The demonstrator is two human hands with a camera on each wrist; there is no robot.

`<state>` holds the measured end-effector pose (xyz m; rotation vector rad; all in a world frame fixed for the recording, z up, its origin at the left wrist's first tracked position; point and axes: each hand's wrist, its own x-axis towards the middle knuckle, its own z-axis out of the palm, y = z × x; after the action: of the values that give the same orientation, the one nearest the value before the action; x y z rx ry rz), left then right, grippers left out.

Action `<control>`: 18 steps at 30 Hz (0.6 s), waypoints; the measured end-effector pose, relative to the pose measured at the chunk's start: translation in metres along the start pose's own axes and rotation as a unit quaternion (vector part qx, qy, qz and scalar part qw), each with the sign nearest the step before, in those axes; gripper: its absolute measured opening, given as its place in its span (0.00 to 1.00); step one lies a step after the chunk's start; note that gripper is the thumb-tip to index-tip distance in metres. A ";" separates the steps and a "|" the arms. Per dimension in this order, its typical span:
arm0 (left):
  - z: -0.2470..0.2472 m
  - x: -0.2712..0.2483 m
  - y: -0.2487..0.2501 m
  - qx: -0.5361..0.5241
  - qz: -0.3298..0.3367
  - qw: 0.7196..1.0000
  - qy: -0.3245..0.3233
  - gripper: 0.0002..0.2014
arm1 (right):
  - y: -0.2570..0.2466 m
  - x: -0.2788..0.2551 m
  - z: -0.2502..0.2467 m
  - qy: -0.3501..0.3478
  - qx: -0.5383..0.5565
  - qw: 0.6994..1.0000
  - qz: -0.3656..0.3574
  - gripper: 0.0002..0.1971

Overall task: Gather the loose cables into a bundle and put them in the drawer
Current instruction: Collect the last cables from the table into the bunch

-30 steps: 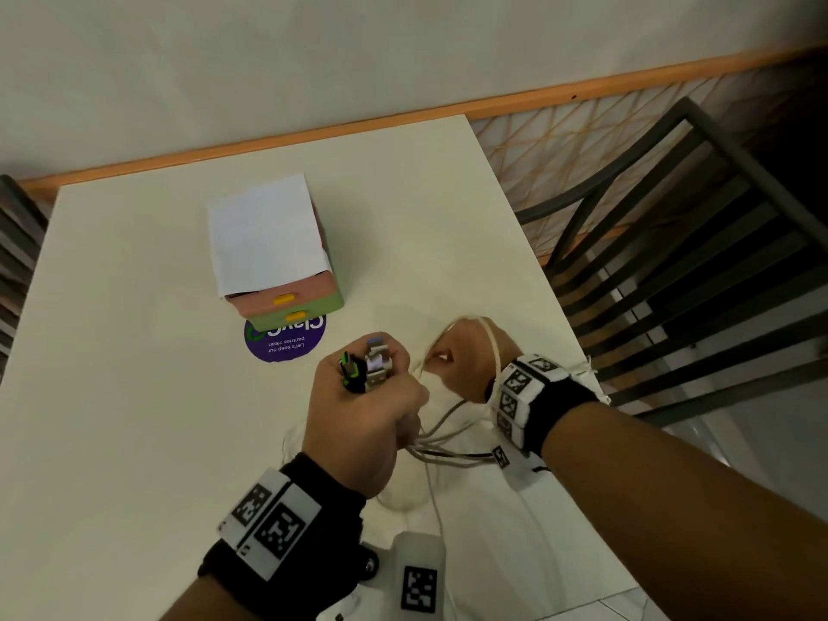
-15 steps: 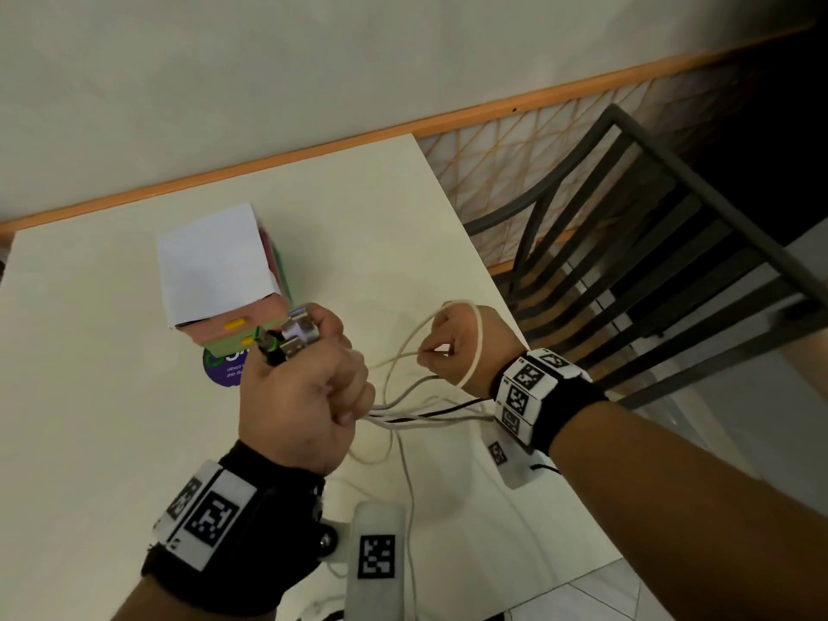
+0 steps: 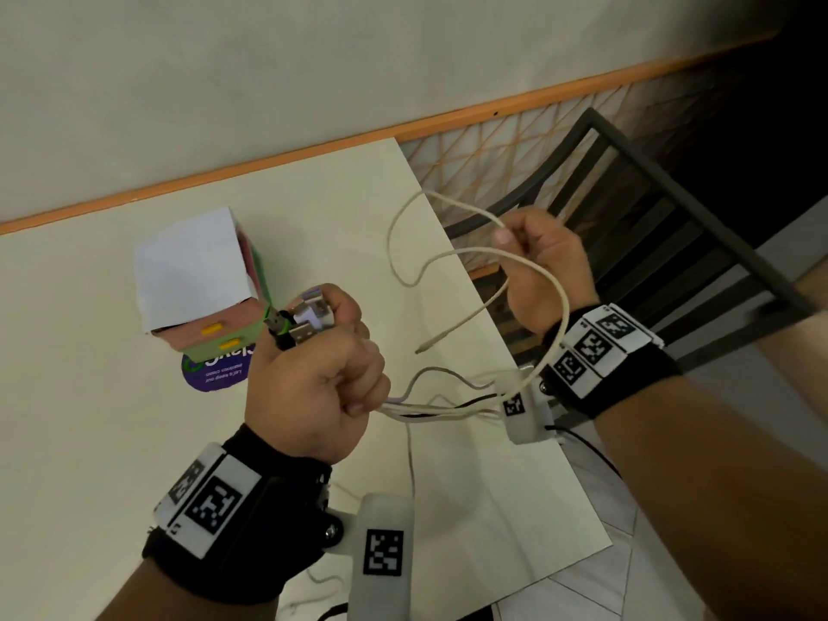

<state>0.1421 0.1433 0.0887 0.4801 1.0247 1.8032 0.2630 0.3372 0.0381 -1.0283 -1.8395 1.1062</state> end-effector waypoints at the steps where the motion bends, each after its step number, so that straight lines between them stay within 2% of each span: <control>1: 0.007 0.003 -0.002 -0.003 0.000 1.000 -0.011 0.12 | 0.003 0.004 -0.013 0.032 -0.016 0.999 -0.006 0.07; 3: 0.021 0.010 -0.007 -0.014 -0.003 0.999 -0.033 0.10 | 0.014 0.010 -0.037 0.083 -0.043 0.996 0.002 0.06; 5: 0.036 0.016 -0.012 -0.025 -0.006 0.998 -0.052 0.10 | 0.031 0.013 -0.057 0.099 -0.102 0.989 0.042 0.07; 7: 0.051 0.021 -0.018 -0.027 -0.007 0.997 -0.068 0.13 | 0.051 0.011 -0.076 0.049 -0.199 0.973 0.110 0.09; 9: 0.064 0.026 -0.023 -0.015 -0.011 0.997 -0.073 0.16 | 0.069 0.002 -0.087 -0.047 -0.276 0.943 0.182 0.13; 10: 0.070 0.029 -0.025 -0.003 -0.012 0.997 -0.070 0.17 | 0.072 -0.002 -0.091 -0.055 -0.274 0.937 0.209 0.16; 11: 0.076 0.031 -0.027 0.016 -0.012 0.998 -0.064 0.18 | 0.074 -0.007 -0.094 -0.031 -0.242 0.942 0.231 0.17; 12: 0.081 0.034 -0.030 0.042 -0.008 0.998 -0.054 0.17 | 0.069 -0.010 -0.097 0.022 -0.170 0.956 0.240 0.17; 13: 0.087 0.037 -0.033 0.075 0.002 0.996 -0.041 0.16 | 0.062 -0.013 -0.101 0.079 -0.079 0.970 0.215 0.16; 14: 0.093 0.039 -0.037 0.108 0.015 0.994 -0.025 0.15 | 0.049 -0.015 -0.103 0.083 0.011 0.983 0.165 0.17; 15: 0.099 0.042 -0.041 0.135 0.026 0.990 -0.010 0.14 | 0.036 -0.017 -0.106 0.029 0.086 0.990 0.105 0.20; 16: 0.106 0.044 -0.044 0.152 0.035 0.988 0.002 0.14 | 0.019 -0.019 -0.106 -0.074 0.139 0.986 0.058 0.25; 18: 0.119 0.046 -0.049 0.166 0.050 0.985 0.009 0.15 | -0.013 -0.031 -0.093 -0.289 0.149 0.945 0.023 0.26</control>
<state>0.2322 0.2440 0.1107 0.7300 1.3446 1.7310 0.3541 0.3353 0.0770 -0.6037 -1.9990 1.7924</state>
